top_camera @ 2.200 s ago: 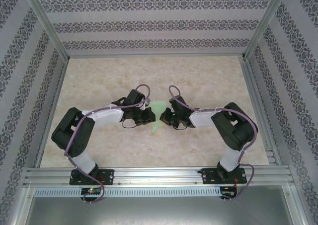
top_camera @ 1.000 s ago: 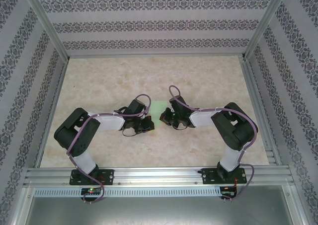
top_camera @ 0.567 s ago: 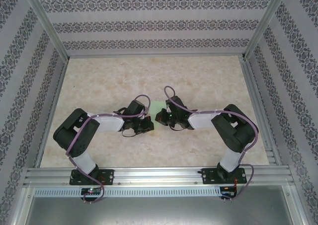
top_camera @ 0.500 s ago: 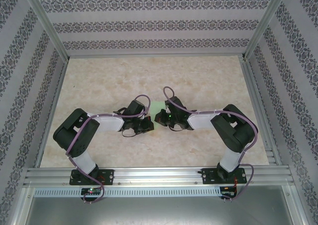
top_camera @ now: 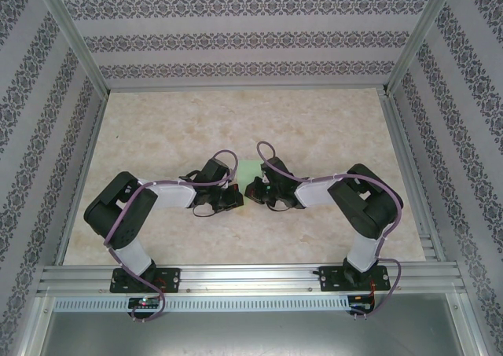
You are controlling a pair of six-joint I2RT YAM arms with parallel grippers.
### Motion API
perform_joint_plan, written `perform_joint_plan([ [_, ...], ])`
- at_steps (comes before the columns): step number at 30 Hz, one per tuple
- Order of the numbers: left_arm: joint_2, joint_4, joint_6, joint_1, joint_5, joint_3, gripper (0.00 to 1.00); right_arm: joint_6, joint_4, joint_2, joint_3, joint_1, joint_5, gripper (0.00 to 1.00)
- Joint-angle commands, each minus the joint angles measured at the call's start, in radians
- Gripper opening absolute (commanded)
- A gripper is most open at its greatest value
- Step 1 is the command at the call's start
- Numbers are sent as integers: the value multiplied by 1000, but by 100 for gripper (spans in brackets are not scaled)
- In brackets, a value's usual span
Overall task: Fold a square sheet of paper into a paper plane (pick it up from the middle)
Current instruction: Third fold the triangle at the center of the table.
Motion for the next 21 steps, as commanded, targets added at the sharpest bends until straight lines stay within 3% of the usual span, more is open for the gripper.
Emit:
perform_joint_plan([
  [1, 7, -114, -1, -9, -54, -34, 0, -27, -16, 18, -4, -14, 3, 5],
  [14, 13, -151, -2, -9, -62, -56, 0, -138, -34, 39, 18, -228, -35, 5],
  [21, 16, -152, 3, -9, -60, -42, 0, -160, -124, -82, 54, -194, -22, 5],
])
